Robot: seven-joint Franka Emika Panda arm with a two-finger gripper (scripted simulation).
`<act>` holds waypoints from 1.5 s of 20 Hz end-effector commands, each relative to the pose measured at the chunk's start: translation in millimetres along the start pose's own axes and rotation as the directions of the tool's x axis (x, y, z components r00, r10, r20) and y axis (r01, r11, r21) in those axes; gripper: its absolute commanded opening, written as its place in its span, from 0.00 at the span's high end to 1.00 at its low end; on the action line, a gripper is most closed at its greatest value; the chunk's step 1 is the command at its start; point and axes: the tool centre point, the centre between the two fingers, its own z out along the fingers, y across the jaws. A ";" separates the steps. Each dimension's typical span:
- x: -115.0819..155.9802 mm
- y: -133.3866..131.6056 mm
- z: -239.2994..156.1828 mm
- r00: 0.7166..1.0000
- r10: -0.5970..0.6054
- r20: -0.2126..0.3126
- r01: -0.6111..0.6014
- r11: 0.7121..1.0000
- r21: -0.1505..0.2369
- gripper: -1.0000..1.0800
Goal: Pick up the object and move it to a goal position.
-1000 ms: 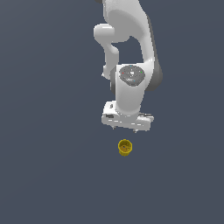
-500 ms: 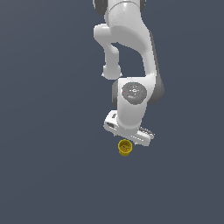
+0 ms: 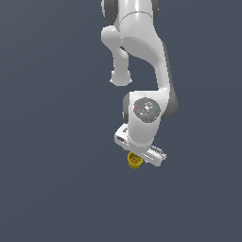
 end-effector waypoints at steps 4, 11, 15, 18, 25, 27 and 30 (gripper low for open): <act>1.0 -1.0 1.8 1.000 0.012 -0.001 -0.012 1.000 -0.001 0.04; 0.9 -0.7 23.0 1.000 0.014 -0.001 -0.014 1.000 -0.001 0.04; 0.3 -0.5 45.2 1.000 0.016 -0.001 -0.016 1.000 -0.001 0.04; 0.5 -0.6 52.8 1.000 0.017 -0.001 -0.017 1.000 -0.001 0.04; 1.6 -1.3 52.1 1.000 0.017 -0.001 -0.017 1.000 -0.001 1.00; 1.6 -1.3 52.1 1.000 0.017 -0.001 -0.017 1.000 -0.001 1.00; 1.6 -1.3 52.1 1.000 0.017 -0.001 -0.017 1.000 -0.001 1.00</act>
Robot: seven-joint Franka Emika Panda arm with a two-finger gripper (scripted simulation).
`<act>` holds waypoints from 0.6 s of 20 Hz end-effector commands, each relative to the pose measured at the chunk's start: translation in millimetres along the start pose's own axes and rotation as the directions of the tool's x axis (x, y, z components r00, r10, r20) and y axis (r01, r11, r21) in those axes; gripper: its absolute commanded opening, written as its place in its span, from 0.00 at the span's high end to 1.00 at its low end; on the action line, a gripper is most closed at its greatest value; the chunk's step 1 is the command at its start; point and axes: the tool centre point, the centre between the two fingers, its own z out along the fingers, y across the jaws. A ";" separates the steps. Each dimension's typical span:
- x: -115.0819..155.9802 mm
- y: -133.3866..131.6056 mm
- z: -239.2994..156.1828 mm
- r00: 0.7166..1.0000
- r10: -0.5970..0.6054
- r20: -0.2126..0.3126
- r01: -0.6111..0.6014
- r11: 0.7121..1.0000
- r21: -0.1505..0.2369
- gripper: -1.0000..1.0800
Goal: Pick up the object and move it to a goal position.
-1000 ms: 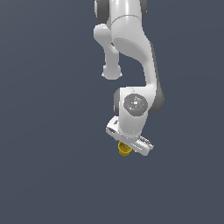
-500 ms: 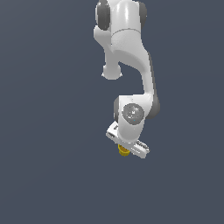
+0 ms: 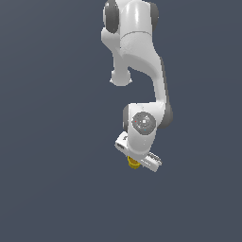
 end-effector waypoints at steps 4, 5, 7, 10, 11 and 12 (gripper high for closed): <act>0.3 0.4 -0.2 1.000 0.000 0.000 0.000 1.000 0.000 1.00; 1.0 1.5 -0.6 1.000 0.000 0.000 0.000 1.000 0.000 1.00; 4.0 5.9 -2.2 1.000 0.000 0.000 0.000 1.000 0.000 1.00; 12.2 18.1 -6.8 1.000 0.000 0.000 0.000 1.000 0.000 1.00; 16.0 23.7 -8.9 1.000 0.000 0.000 0.000 1.000 0.000 1.00; 20.3 30.0 -11.2 1.000 0.000 0.000 0.000 1.000 0.000 1.00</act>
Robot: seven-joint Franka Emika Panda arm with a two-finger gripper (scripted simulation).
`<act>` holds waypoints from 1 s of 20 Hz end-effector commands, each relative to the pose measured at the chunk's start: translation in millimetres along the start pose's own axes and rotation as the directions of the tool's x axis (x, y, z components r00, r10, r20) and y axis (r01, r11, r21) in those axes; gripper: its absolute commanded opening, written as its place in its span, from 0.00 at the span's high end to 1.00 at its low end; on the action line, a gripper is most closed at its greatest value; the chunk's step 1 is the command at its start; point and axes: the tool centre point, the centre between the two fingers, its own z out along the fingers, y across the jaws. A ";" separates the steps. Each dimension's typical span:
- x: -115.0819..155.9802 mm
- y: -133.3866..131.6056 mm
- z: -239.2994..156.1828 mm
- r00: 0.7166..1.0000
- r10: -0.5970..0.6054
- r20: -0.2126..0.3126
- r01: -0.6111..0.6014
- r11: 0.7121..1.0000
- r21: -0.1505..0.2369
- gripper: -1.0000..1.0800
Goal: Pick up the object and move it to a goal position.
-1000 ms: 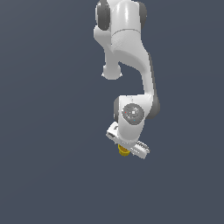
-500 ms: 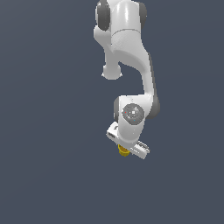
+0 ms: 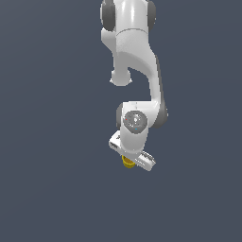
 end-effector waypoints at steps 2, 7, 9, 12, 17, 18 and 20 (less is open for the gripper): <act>17.0 23.8 -9.9 1.000 0.002 -0.002 -0.002 1.000 0.001 1.00; 49.0 70.4 -27.4 1.000 0.002 -0.002 -0.002 1.000 0.001 1.00; 62.2 89.4 -34.6 1.000 0.002 -0.002 -0.002 1.000 0.001 1.00; 82.0 117.4 -45.7 1.000 0.002 -0.002 -0.002 1.000 0.002 1.00; 114.3 161.5 -62.6 1.000 0.002 -0.002 -0.002 1.000 0.002 1.00; 120.5 169.7 -65.8 1.000 0.002 -0.002 -0.002 1.000 0.002 1.00; 131.5 183.9 -71.4 1.000 0.002 -0.002 -0.002 1.000 0.002 1.00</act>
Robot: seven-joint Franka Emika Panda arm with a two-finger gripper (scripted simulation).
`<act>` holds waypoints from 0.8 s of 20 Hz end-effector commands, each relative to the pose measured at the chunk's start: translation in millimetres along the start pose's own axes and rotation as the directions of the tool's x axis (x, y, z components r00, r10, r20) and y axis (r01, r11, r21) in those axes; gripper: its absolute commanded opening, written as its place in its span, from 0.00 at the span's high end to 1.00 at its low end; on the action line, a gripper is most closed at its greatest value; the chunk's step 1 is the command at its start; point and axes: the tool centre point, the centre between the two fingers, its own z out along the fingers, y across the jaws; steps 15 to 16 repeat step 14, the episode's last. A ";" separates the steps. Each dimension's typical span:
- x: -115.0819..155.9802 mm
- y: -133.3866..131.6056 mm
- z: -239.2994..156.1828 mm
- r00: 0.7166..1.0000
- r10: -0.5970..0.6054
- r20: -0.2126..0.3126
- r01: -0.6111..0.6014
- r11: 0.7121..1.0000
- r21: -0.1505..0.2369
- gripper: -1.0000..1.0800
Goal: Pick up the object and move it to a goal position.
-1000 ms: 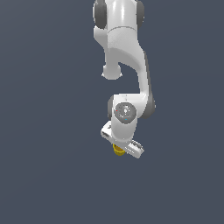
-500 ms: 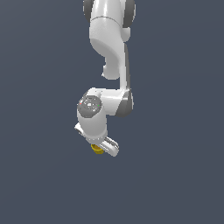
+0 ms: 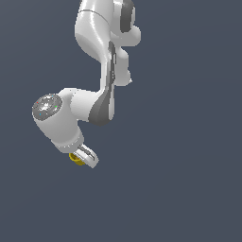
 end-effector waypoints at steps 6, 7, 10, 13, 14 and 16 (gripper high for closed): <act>29.9 36.9 -15.6 1.000 -0.002 -0.001 0.002 1.000 0.001 1.00; 32.0 39.3 -16.5 1.000 -0.002 -0.001 0.002 1.000 0.001 1.00; 36.2 43.7 -18.3 1.000 -0.002 -0.001 0.002 1.000 0.001 1.00; 37.8 44.6 -18.8 1.000 -0.002 -0.001 0.002 1.000 0.001 1.00; 37.8 44.6 -18.8 1.000 -0.002 -0.001 0.002 1.000 0.001 1.00; 37.8 44.6 -18.8 1.000 -0.002 -0.001 0.002 1.000 0.001 1.00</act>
